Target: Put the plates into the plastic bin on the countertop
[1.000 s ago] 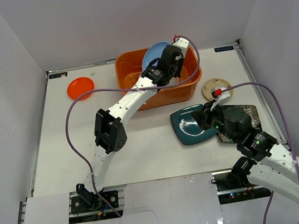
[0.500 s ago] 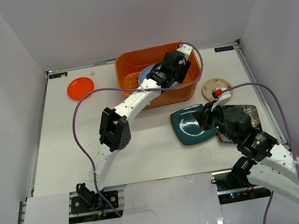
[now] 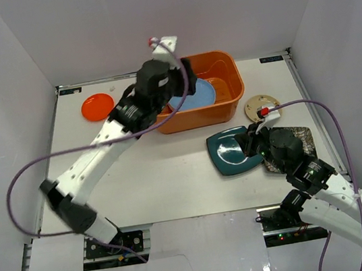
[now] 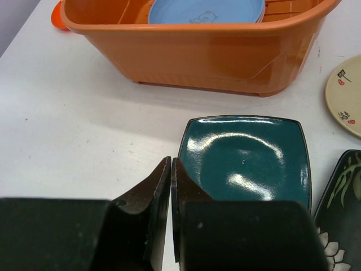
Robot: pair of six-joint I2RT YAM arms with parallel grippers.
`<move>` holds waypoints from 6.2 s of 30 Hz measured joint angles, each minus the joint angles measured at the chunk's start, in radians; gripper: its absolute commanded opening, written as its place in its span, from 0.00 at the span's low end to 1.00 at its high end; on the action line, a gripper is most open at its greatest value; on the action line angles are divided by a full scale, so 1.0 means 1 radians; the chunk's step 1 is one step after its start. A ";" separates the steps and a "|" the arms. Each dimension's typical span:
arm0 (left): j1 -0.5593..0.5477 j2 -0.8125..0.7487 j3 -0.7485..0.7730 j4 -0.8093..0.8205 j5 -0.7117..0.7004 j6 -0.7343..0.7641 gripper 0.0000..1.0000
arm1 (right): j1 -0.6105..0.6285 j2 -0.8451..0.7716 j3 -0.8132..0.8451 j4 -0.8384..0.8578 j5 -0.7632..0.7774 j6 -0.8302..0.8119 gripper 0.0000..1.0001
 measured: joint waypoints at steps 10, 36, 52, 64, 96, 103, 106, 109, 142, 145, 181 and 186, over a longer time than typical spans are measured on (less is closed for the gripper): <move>-0.131 -0.567 -0.981 0.138 0.037 -0.564 0.63 | -0.003 -0.007 -0.008 -0.015 0.022 -0.003 0.21; -0.234 0.154 -1.139 1.014 0.033 -1.056 0.58 | -0.003 -0.066 -0.100 -0.066 -0.123 0.079 0.29; -0.233 0.295 -1.112 1.196 -0.023 -1.112 0.00 | -0.003 -0.011 -0.115 -0.016 -0.157 0.086 0.29; -0.233 -0.191 -1.500 1.128 -0.039 -1.073 0.00 | -0.003 0.035 -0.128 0.013 -0.240 0.091 0.98; -0.181 -1.137 -1.611 0.698 0.062 -0.807 0.61 | -0.212 0.155 -0.190 0.451 -0.843 0.424 0.08; -0.182 -1.136 -1.342 0.455 -0.004 -0.659 0.94 | -0.217 0.338 0.052 0.432 -0.860 0.424 0.08; -0.182 -1.143 -1.216 0.356 -0.061 -0.585 0.98 | -0.259 0.459 0.219 0.454 -0.887 0.436 0.08; -0.183 -1.166 -1.133 0.262 -0.108 -0.529 0.98 | -0.331 0.589 0.377 0.469 -0.873 0.437 0.08; -0.183 -1.035 -1.221 0.045 -0.107 -0.471 0.98 | -0.520 1.503 1.115 -0.022 -0.806 0.189 0.32; -0.183 -1.000 -1.231 0.076 -0.083 -0.479 0.98 | -0.519 1.514 1.116 -0.038 -0.798 0.173 0.55; -0.259 -0.220 -1.073 0.573 0.155 -0.610 0.84 | -0.381 1.086 1.074 -0.150 -0.430 -0.098 0.14; -0.296 -0.016 -0.979 0.682 0.198 -0.656 0.79 | -0.382 0.603 0.749 -0.008 -0.423 -0.045 0.08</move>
